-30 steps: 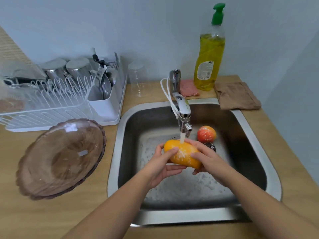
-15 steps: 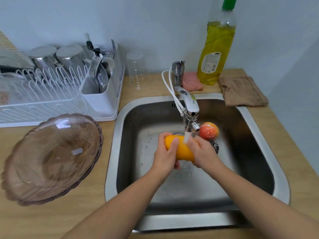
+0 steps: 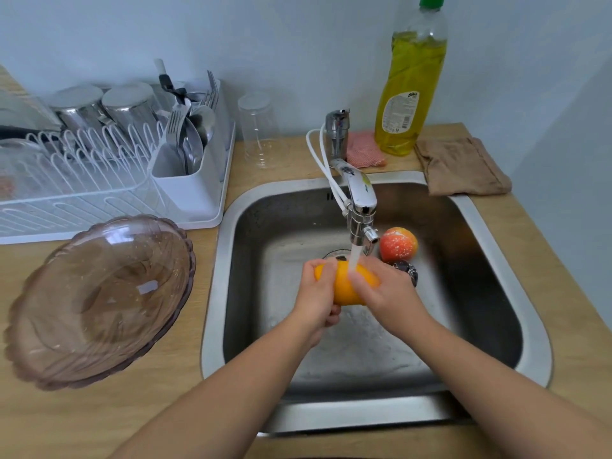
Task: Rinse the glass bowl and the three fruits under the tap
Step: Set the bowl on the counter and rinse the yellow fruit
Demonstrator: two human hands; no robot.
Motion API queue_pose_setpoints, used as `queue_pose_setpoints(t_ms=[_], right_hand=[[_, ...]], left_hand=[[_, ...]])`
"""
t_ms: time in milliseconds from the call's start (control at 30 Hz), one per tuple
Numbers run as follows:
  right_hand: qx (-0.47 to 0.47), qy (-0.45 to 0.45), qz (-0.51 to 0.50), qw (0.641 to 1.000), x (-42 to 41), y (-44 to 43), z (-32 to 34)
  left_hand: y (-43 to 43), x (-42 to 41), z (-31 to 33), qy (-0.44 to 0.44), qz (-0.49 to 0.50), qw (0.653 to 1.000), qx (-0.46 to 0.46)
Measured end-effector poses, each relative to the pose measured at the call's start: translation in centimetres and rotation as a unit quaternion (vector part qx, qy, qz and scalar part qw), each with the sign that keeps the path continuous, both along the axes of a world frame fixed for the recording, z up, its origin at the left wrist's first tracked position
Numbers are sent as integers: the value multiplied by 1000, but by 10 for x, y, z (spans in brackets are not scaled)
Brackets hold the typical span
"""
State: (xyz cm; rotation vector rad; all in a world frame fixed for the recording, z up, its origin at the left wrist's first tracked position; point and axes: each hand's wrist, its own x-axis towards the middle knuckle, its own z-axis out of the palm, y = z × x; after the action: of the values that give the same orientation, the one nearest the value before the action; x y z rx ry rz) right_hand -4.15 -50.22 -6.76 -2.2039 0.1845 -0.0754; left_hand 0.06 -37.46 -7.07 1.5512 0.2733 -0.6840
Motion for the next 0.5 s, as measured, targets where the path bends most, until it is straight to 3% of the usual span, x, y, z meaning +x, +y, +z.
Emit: queue_pose_setpoints(t_ms=[33,100,133,167,233,300,367,433,467,500], right_hand=[[67,69,-54,994,6,2,3],[226,249,-177,925,18,4,10],[247,294,-197,902,19,4,13],[219,278,-189,916,19,3,10],[79,96,-135,983,9,3,0],[-48,-58,-50,996,-4,0,-7],[-60,-74,-17,995,-6,-1,-12],[26,68,-48,996,0,4,-8],[125,174,-89,973,6,6,-1],[219,270,-139,927,11,5,4]], left_hand=[[0,-4,-1,-60,-11,998,24],[2,-11,-6,-182,-46,981,48],[3,-13,-7,-206,-56,976,38],[2,-14,-8,-192,-51,980,29],[-1,-9,-1,-73,-10,997,19],[-1,0,7,57,19,998,7],[0,7,9,39,9,999,28],[2,6,9,-105,-22,993,56],[4,4,6,-169,-37,983,58],[6,1,2,-207,-52,976,52]])
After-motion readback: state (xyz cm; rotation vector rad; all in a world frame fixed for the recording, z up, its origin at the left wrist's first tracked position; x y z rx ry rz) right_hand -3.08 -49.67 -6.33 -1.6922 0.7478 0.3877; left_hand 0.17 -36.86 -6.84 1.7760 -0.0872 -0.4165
